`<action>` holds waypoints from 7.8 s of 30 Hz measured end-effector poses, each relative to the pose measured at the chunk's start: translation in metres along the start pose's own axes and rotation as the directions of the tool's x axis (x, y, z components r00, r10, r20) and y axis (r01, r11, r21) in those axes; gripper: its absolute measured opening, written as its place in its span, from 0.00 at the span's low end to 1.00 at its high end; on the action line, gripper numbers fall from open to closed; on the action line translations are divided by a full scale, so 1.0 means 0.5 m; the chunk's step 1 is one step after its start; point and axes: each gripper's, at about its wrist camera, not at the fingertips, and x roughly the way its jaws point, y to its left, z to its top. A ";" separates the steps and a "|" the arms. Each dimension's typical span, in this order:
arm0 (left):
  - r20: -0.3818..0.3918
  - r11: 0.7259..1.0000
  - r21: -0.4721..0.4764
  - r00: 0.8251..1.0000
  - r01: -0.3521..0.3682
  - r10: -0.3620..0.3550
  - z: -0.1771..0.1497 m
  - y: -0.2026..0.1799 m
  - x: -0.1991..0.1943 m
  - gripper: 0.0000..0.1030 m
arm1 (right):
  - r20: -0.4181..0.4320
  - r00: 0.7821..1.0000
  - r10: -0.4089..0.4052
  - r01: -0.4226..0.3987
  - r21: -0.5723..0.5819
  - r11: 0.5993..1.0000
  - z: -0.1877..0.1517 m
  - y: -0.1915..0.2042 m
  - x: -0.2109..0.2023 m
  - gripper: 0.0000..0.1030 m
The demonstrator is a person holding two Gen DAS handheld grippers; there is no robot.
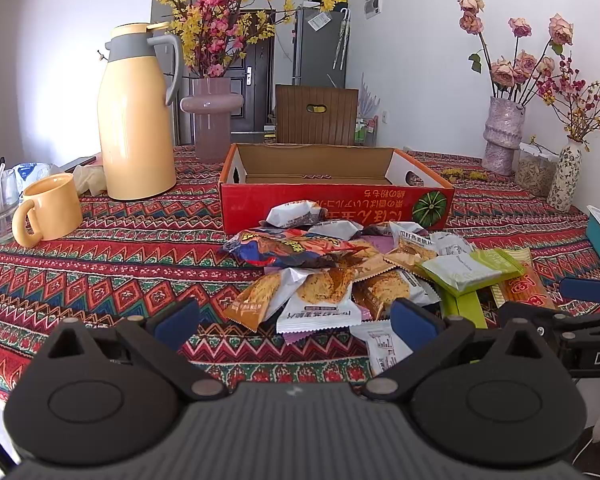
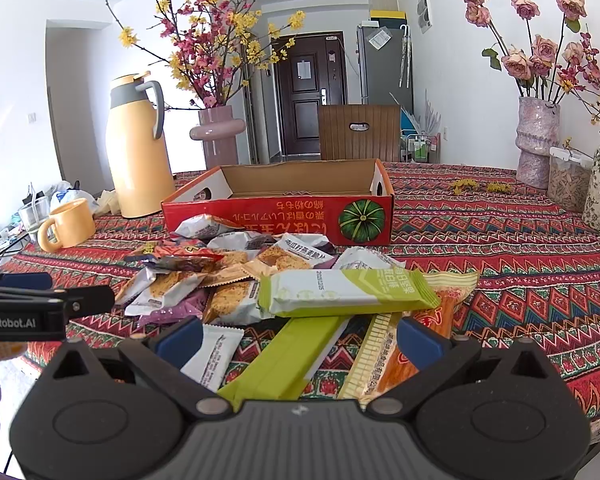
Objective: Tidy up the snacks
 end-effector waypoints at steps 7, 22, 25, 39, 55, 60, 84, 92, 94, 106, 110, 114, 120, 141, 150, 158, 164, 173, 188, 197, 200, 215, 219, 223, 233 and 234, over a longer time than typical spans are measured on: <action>0.000 1.000 0.001 1.000 0.000 0.000 0.000 0.000 0.000 1.00 | -0.001 1.000 0.000 0.000 0.000 1.000 0.000 0.000 0.000 1.00; -0.001 1.000 -0.003 1.000 0.001 -0.001 -0.003 0.000 0.000 1.00 | -0.001 1.000 0.000 0.000 0.000 1.000 0.001 0.000 0.000 1.00; -0.001 1.000 -0.004 1.000 0.001 -0.001 -0.003 0.001 0.000 1.00 | -0.001 1.000 0.000 0.000 -0.001 1.000 0.001 0.000 0.000 1.00; -0.013 1.000 -0.014 1.000 0.003 -0.004 -0.004 0.000 0.008 1.00 | -0.001 1.000 -0.016 0.016 0.000 1.000 -0.003 -0.011 -0.001 1.00; -0.063 0.999 -0.036 0.998 -0.013 0.011 0.004 0.003 0.071 1.00 | -0.123 0.981 -0.153 0.157 0.028 0.987 -0.014 -0.115 0.080 0.81; -0.074 0.999 -0.047 0.997 -0.024 0.020 0.009 0.010 0.089 1.00 | -0.155 0.975 -0.158 0.167 0.049 0.985 -0.011 -0.122 0.122 0.81; -0.095 0.998 -0.055 0.995 -0.038 0.033 0.014 0.009 0.108 1.00 | -0.163 0.967 -0.194 0.200 0.019 0.980 -0.012 -0.166 0.153 0.71; -0.095 0.997 -0.056 0.995 -0.043 0.038 0.015 0.009 0.106 1.00 | -0.147 0.970 -0.192 0.195 0.008 0.981 -0.008 -0.171 0.137 0.37; -0.095 0.997 -0.056 0.995 -0.045 0.040 0.015 0.009 0.107 1.00 | -0.133 0.971 -0.196 0.199 0.009 0.980 -0.006 -0.175 0.131 0.33; -0.127 0.996 -0.057 0.990 -0.074 0.066 0.016 0.009 0.133 1.00 | -0.001 0.966 -0.260 0.260 0.012 0.966 0.064 -0.224 0.115 0.32; -0.134 0.996 -0.049 0.989 -0.074 0.067 0.015 0.003 0.137 1.00 | 0.028 0.968 -0.248 0.248 0.023 0.969 0.082 -0.232 0.112 0.32; -0.143 0.997 -0.039 0.988 -0.061 0.054 0.014 -0.010 0.136 1.00 | 0.034 0.978 -0.204 0.203 0.023 0.979 0.074 -0.218 0.104 0.32; -0.153 0.999 -0.020 0.988 -0.029 0.026 0.013 -0.042 0.122 1.00 | 0.046 0.990 -0.135 0.135 0.014 0.991 0.051 -0.193 0.076 0.32; -0.306 0.998 0.043 0.951 -0.037 0.049 -0.013 -0.160 0.172 0.75 | 0.041 0.999 -0.011 0.011 0.015 1.000 -0.031 -0.186 0.021 0.32; -0.301 0.998 0.055 0.953 0.001 0.016 -0.015 -0.164 0.165 0.53 | 0.028 1.000 0.007 -0.007 0.002 1.000 -0.037 -0.169 0.025 0.32; -0.304 0.999 0.038 0.953 0.021 -0.009 -0.013 -0.155 0.163 0.46 | 0.021 1.000 0.021 -0.021 -0.002 1.000 -0.040 -0.158 0.028 0.32; -0.297 0.999 0.028 0.955 0.035 -0.025 -0.010 -0.151 0.156 0.44 | 0.020 0.999 0.025 -0.025 -0.003 1.000 -0.039 -0.155 0.029 0.32; -0.283 0.998 0.021 0.958 0.061 -0.053 -0.006 -0.144 0.147 0.33 | 0.022 0.999 0.030 -0.029 -0.012 0.999 -0.035 -0.147 0.028 0.32; -0.192 0.993 0.019 0.976 0.112 -0.107 0.018 -0.132 0.104 0.32 | 0.040 0.999 0.031 -0.030 -0.024 0.999 -0.015 -0.134 0.024 0.32; -0.095 0.992 0.027 0.989 0.120 -0.117 0.077 -0.109 0.098 0.32 | 0.070 0.997 0.029 -0.025 -0.053 0.998 0.040 -0.116 0.050 0.32; -0.057 0.992 0.028 0.991 0.122 -0.120 0.114 -0.099 0.105 0.32 | 0.083 0.996 0.024 -0.020 -0.059 0.998 0.075 -0.113 0.071 0.32; 0.023 0.999 0.010 0.999 0.044 -0.044 0.310 -0.008 0.257 0.32 | 0.080 0.997 -0.022 0.032 -0.119 0.992 0.298 -0.089 0.275 0.32; 0.001 0.999 0.004 0.999 0.032 -0.032 0.346 0.013 0.317 0.32 | 0.027 0.999 -0.029 0.032 -0.125 0.992 0.348 -0.083 0.356 0.32; -0.049 1.000 0.005 0.999 0.010 -0.009 0.365 0.025 0.389 0.33 | -0.060 0.997 -0.048 0.042 -0.110 0.993 0.378 -0.084 0.452 0.32; -0.159 1.000 -0.029 0.987 -0.008 0.003 0.351 0.049 0.501 0.45 | -0.184 0.981 -0.064 0.051 -0.073 0.996 0.359 -0.092 0.562 0.48; -0.157 0.999 -0.030 0.988 -0.017 0.012 0.351 0.051 0.499 0.60 | -0.180 0.982 -0.061 0.049 -0.071 0.996 0.357 -0.093 0.557 0.51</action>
